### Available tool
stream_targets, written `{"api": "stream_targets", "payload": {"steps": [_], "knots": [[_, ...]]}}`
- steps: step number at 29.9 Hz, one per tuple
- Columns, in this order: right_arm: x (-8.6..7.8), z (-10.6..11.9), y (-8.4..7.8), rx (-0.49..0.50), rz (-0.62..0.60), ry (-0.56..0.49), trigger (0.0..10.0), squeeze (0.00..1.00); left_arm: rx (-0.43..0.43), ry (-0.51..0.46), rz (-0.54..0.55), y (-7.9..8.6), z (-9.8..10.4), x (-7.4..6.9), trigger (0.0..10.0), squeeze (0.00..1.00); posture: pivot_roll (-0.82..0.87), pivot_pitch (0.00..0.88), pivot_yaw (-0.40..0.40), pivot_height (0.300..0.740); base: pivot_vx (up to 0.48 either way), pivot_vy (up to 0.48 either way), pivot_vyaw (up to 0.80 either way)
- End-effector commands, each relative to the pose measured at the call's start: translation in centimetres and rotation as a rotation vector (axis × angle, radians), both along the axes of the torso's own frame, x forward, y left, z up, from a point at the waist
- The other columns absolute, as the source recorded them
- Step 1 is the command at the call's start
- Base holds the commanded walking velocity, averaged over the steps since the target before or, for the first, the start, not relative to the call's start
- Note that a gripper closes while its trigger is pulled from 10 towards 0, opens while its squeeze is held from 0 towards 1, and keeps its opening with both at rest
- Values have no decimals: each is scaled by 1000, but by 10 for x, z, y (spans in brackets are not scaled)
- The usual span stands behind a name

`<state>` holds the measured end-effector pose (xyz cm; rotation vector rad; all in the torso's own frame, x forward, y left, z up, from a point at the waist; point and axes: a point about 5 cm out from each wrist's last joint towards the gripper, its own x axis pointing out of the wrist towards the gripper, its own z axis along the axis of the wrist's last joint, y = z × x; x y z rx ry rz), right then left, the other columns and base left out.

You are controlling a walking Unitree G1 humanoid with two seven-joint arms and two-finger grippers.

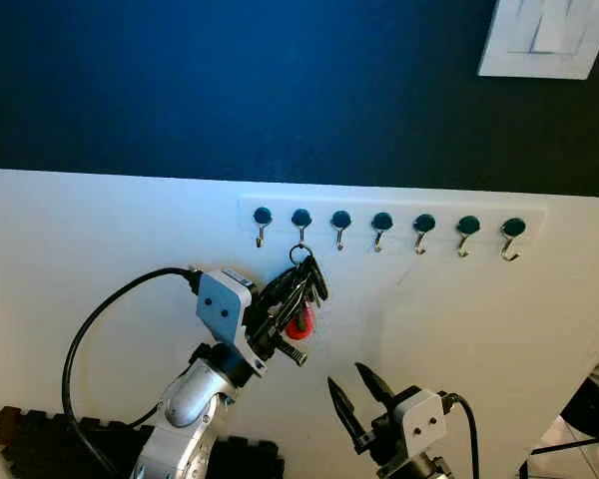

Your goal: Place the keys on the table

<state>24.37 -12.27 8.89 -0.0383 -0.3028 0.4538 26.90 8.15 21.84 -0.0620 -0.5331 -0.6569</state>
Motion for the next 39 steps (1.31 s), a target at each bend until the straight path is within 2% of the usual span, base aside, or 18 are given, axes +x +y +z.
{"api": "stream_targets", "payload": {"steps": [1, 14, 22, 27, 39], "knots": [[-1, 1, 0, 2, -1, 1, 10000, 0, 16, 15, 16, 1, -2, 3, 0, 0, 55, 33, 10, 740, 0, 0, 0], [0, 2, 1, -6, 2, -4, 10000, 0, 38, -34, -32, 0, 13, 4, 0, 0, 57, 28, 7, 740, 0, 0, 0], [0, 2, 1, -5, 1, -9, 10000, 0, 20, -56, -60, -1, 24, 4, 0, 0, 55, 28, 12, 740, 0, 0, 0], [0, 2, 2, -4, 2, -8, 10000, 0, -10, -92, -57, 5, 35, 3, 0, 0, 55, 31, 11, 740, 0, 0, 0], [0, 2, 2, -8, 6, -6, 10000, 0, -35, -118, -57, 19, 42, -2, 0, 0, 58, 35, 6, 740, 0, 0, 0]]}}
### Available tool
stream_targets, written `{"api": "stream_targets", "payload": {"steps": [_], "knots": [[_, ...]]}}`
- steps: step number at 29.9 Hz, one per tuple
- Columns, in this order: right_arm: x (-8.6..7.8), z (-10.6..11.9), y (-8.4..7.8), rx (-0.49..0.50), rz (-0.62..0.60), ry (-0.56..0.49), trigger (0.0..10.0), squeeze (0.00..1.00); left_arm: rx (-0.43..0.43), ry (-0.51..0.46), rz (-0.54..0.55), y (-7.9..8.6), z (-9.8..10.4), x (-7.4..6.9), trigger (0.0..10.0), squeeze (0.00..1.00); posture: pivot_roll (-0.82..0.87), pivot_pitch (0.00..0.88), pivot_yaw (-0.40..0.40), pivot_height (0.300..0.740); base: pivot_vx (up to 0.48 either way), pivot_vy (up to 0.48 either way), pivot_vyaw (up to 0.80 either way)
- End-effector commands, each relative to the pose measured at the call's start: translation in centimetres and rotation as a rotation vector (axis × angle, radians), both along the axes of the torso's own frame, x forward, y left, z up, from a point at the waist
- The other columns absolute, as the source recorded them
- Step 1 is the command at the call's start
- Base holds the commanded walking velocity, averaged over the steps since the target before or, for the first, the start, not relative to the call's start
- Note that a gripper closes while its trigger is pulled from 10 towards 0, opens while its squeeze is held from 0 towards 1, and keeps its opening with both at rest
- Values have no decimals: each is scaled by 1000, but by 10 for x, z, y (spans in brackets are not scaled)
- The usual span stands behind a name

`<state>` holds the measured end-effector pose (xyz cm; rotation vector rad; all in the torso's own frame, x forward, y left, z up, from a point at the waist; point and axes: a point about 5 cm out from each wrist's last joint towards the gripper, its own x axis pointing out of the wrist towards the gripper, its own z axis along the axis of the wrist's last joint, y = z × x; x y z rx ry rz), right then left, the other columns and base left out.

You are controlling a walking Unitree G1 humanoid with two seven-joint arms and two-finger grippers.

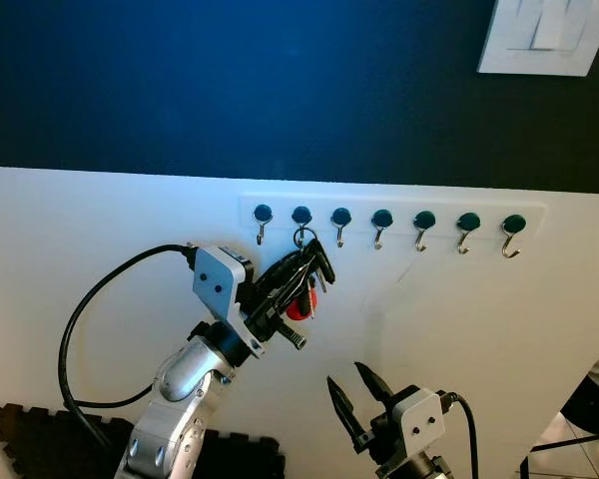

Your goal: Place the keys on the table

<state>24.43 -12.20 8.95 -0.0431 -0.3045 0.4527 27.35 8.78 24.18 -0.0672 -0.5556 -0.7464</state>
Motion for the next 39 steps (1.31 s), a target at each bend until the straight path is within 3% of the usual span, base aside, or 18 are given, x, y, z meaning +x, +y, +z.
{"api": "stream_targets", "payload": {"steps": [1, 8, 24, 27, 28, 30, 34, 38, 39], "knots": [[-1, 1, 1, -3, 8, -3, 10000, 0, -51, -90, 27, 13, 19, -7, 0, 0, 58, 35, 6, 740, 0, 0, 0], [-3, 0, 0, -4, 7, 3, 10000, 0, -50, -88, -8, 14, 21, -11, 0, 0, 57, 40, 7, 740, 0, 0, 0], [-3, -1, 0, -6, 8, 5, 10000, 0, 4, -42, -219, 5, 20, -25, 0, 0, 56, 38, 8, 740, 0, 0, 0], [-3, -2, -1, -11, 8, 11, 10000, 0, 37, 14, -287, 5, 9, -29, 0, 0, 55, 38, 8, 740, 0, 0, 0], [-4, -6, -1, -18, 8, 26, 10000, 0, 109, 96, -364, 6, -9, -35, 0, 0, 55, 38, 9, 740, 0, 0, 0], [-5, -10, -2, -23, 8, 37, 10000, 0, 147, 143, -398, 9, -19, -38, 0, 0, 55, 36, 10, 740, 0, 0, 0], [-9, -18, -6, -38, 2, 71, 10000, 0, 177, 228, -421, 15, -36, -41, 0, 0, 54, 36, 11, 740, 0, 0, 0], [-18, -39, -12, -69, -5, 160, 10000, 0, 348, 387, -416, 28, -78, -45, 0, 0, 53, 36, 12, 740, 0, 0, 0], [-18, -39, -12, -69, -5, 160, 10000, 0, 348, 387, -416, 28, -78, -45, 0, 0, 53, 36, 12, 740, 0, 0, 0]]}}
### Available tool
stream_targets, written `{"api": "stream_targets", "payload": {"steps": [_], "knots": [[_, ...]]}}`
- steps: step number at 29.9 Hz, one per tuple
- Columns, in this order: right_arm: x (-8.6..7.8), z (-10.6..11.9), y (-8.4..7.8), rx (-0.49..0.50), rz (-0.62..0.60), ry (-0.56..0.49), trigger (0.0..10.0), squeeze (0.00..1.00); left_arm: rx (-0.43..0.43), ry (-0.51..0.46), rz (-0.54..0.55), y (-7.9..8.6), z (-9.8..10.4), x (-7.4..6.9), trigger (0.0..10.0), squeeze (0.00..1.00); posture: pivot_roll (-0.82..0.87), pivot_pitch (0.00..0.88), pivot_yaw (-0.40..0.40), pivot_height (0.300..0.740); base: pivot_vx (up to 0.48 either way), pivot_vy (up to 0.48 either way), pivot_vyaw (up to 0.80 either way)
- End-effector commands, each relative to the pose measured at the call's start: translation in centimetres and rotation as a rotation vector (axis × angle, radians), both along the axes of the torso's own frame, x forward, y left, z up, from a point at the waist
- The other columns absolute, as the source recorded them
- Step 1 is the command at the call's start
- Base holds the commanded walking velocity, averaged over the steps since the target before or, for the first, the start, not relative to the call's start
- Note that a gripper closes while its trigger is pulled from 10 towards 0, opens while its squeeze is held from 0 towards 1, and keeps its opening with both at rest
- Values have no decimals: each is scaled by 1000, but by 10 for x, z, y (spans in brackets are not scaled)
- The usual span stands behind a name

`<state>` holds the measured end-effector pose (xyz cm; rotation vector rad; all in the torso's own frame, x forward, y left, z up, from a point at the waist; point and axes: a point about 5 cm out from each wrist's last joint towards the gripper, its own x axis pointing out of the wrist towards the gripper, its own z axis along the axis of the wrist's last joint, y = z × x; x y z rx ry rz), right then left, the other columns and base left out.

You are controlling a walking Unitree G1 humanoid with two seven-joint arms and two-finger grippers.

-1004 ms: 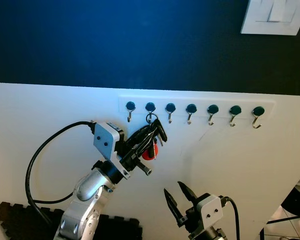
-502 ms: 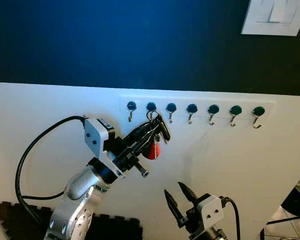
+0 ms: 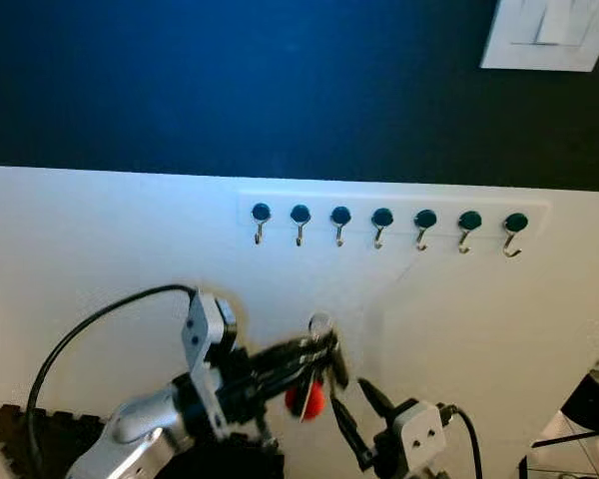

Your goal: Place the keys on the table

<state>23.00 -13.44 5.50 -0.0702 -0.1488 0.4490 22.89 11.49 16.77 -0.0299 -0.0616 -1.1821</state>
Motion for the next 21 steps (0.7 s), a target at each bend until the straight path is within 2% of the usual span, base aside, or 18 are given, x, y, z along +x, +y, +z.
{"api": "stream_targets", "payload": {"steps": [1, 3, 4, 5, 6, 7, 8, 9, 10, 11, 12, 13, 14, 15, 17, 19, 21], "knots": [[-5, -9, -1, -15, 9, 40, 10000, 0, 78, 33, -12, 4, -13, -2, 0, 0, 53, 36, 12, 740, 0, 0, 0], [-14, -35, -7, -9, -16, 191, 10000, 0, 244, 135, 47, 19, -54, -4, 0, 0, 53, 33, 12, 740, 0, 0, 0], [-18, -47, -11, 4, -40, 266, 10000, 0, 298, 185, 108, 27, -72, -3, 2941, 0, 55, 31, 11, 740, 0, 0, 0], [-18, -47, -11, 4, -40, 266, 10000, 0, 298, 185, 108, 27, -72, -3, 2941, 0, 55, 31, 11, 740, 0, 0, 0], [-22, -57, -14, 16, -63, 330, 10000, 0, 355, 224, 183, 35, -88, -2, 3647, 0, 53, 32, 12, 740, 0, 0, 0], [-28, -68, -18, 23, -92, 395, 10000, 0, 413, 254, 262, 43, -104, -1, 1882, 0, 55, 32, 11, 740, 0, 0, 0], [-32, -74, -21, 25, -110, 434, 10000, 0, 452, 270, 312, 49, -114, 0, 1882, 0, 55, 32, 11, 740, 0, 0, 0], [-32, -74, -21, 25, -110, 434, 10000, 0, 452, 270, 312, 49, -114, 0, 1882, 0, 55, 32, 11, 740, 0, 0, 0], [-42, -91, -28, 18, -168, 535, 10000, 0, 478, 333, 457, 59, -134, 1, 3451, 0, 53, 33, 10, 740, 0, 0, 0], [-42, -91, -28, 18, -168, 535, 10000, 0, 478, 333, 457, 59, -134, 1, 3451, 0, 53, 33, 10, 740, 0, 0, 0], [-46, -99, -32, 11, -212, 591, 10000, 0, 466, 372, 523, 62, -142, 2, 3451, 0, 53, 32, 11, 740, 0, 0, 0], [-49, -106, -38, 17, -280, 648, 10000, 0, 459, 418, 614, 67, -152, 2, 10000, 0, 51, 32, 12, 740, 0, 0, 0], [-54, -116, -47, 19, -385, 727, 10000, 0, 433, 485, 751, 72, -166, 1, 10000, 0, 50, 29, 14, 740, 0, 0, 0], [-54, -116, -47, 19, -385, 727, 10000, 0, 433, 485, 751, 72, -166, 1, 10000, 0, 50, 29, 14, 740, 0, 0, 0], [-58, -122, -52, 15, -446, 769, 10000, 0, 434, 580, 885, 79, -182, -1, 10000, 0, 49, 27, 16, 740, 0, 0, 0], [-60, -125, -54, 19, -473, 790, 10000, 0, 422, 668, 954, 82, -195, -7, 10000, 0, 47, 20, 17, 740, 0, 0, 0], [-59, -125, -54, 24, -482, 797, 10000, 0, 420, 697, 972, 83, -200, -10, 10000, 0, 42, 16, 21, 740, 0, 0, 0]]}}
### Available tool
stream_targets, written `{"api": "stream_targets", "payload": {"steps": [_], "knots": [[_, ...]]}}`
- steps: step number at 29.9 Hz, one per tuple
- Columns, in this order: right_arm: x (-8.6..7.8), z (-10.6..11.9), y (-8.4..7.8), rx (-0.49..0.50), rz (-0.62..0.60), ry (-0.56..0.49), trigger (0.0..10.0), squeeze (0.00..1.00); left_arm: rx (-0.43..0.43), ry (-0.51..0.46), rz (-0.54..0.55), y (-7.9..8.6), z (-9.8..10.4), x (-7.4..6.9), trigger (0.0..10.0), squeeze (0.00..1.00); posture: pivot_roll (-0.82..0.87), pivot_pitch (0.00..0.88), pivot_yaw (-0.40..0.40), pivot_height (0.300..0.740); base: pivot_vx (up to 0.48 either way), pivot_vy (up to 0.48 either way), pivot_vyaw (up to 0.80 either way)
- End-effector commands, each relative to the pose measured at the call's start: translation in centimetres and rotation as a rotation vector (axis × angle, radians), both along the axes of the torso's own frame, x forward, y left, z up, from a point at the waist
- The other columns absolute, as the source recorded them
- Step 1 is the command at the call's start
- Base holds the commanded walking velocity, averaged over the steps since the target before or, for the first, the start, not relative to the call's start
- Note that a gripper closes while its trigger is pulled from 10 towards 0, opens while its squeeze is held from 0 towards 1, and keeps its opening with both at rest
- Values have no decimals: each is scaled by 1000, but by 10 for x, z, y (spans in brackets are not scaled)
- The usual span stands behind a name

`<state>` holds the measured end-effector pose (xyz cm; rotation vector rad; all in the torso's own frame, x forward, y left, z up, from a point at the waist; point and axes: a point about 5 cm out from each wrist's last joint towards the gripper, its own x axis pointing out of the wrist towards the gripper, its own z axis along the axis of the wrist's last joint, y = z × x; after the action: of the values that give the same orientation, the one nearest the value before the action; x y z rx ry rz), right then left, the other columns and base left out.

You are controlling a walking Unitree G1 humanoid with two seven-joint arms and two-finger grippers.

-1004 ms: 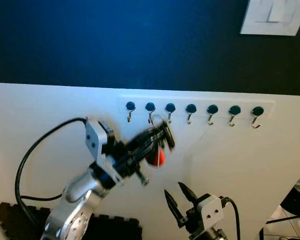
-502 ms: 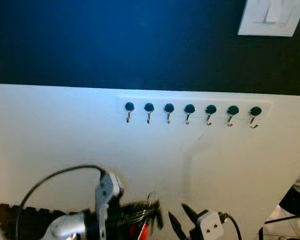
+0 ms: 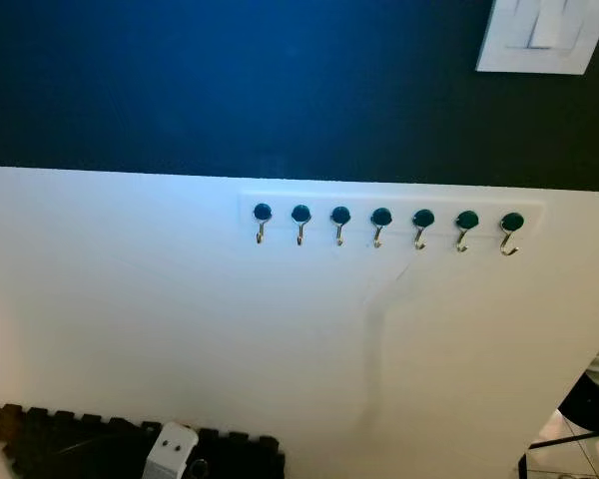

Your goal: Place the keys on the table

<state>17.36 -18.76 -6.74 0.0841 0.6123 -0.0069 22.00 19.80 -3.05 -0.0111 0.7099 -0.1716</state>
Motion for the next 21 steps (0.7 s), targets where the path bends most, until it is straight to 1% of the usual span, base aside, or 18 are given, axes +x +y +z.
{"api": "stream_targets", "payload": {"steps": [1, 2, 4, 7, 8, 15, 19, 21], "knots": [[-2, -3, 0, 4, -20, 22, 10000, 0, -10, 30, 50, 1, -7, -5, 10000, 0, 41, 15, 22, 740, 0, 0, 0], [-1, -3, 0, -1, -13, 21, 10000, 0, 22, 56, 49, 2, -13, -9, 10000, 0, 40, 12, 22, 740, 0, 0, 0], [-1, -3, 0, -15, -3, 19, 10000, 0, 83, 97, 7, 3, -21, -16, 10000, 0, 42, 10, 22, 740, 0, 0, 0], [0, -3, 0, -21, -6, 23, 10000, 0, 91, 110, -3, 3, -25, -20, 10000, 0, 43, 10, 22, 740, 0, 0, 0], [2, -3, -1, -30, -4, 20, 10000, 0, 75, 127, 1, 2, -29, -25, 10000, 0, 44, 6, 21, 740, 0, 0, 0], [5, -3, -3, -43, 9, 22, 10000, 0, 60, 138, 41, -1, -35, -27, 10000, 0, 42, 0, 22, 740, 0, 0, 0], [6, -2, -2, -44, 14, 20, 10000, 0, 77, 122, 39, -4, -35, -24, 10000, 0, 42, 0, 22, 740, 0, 0, 0], [6, -2, -2, -39, 14, 19, 10000, 0, 72, 115, 40, -6, -35, -23, 10000, 0, 43, 0, 21, 740, 0, 0, 0]]}}
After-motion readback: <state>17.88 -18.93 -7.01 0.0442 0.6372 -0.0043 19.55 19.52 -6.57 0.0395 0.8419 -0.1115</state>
